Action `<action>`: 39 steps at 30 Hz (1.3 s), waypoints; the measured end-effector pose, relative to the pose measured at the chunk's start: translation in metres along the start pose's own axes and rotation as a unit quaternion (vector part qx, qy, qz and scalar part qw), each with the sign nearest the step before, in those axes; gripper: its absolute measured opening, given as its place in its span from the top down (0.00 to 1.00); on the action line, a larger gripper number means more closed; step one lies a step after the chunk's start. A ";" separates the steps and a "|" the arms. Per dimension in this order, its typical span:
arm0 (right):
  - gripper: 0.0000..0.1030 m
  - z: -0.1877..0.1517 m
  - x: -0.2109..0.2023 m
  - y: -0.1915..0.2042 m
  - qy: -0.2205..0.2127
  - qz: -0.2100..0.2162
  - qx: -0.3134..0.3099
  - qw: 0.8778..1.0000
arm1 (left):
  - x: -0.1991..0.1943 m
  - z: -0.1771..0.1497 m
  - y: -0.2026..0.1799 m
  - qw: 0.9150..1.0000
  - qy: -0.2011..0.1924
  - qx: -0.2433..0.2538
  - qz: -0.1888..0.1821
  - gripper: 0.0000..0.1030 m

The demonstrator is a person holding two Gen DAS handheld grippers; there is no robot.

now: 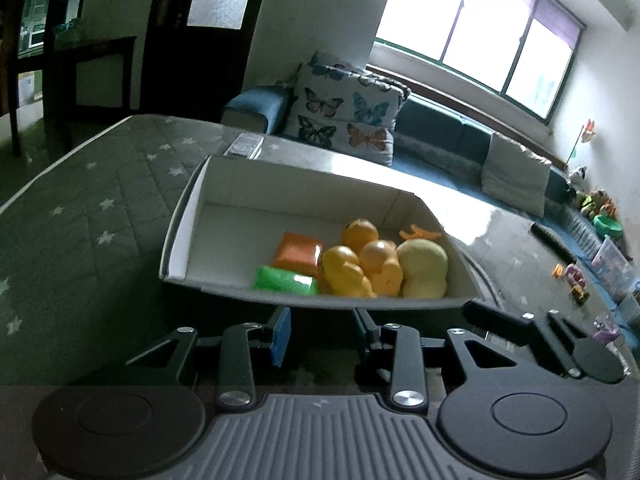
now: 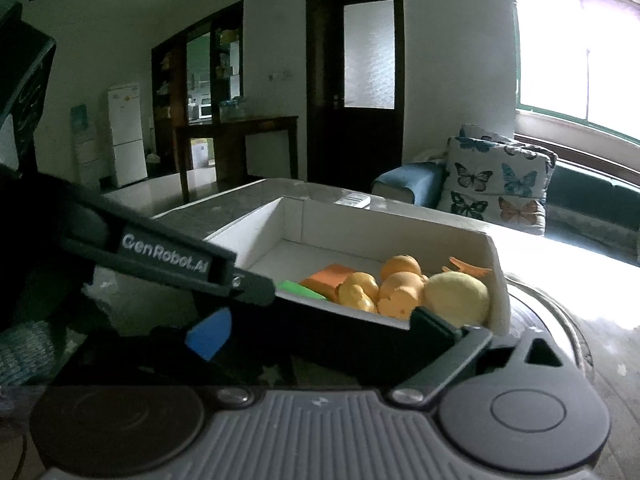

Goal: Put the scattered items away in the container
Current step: 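Withdraw the left gripper up and away from the box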

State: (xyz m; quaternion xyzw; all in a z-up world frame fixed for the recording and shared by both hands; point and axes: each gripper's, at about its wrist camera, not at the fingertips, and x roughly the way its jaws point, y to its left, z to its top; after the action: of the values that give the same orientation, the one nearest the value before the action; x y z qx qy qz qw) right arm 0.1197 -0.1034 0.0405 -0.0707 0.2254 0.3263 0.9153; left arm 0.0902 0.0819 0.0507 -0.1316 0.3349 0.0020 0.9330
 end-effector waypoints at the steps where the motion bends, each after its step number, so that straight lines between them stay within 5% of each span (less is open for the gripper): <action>1: 0.04 -0.001 -0.001 0.000 0.000 0.000 0.000 1.000 | -0.001 -0.002 -0.001 1.000 0.001 0.001 0.003 0.65; 39: 0.00 -0.054 -0.042 0.003 0.035 -0.043 0.043 0.998 | -0.012 -0.056 -0.007 0.997 0.026 0.002 0.070 0.65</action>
State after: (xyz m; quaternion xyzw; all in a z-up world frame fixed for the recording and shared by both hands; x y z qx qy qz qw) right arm 0.0691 -0.1393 0.0119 -0.0525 0.2678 0.2738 0.9223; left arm 0.0462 0.0620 0.0183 -0.1056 0.3679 0.0636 0.9217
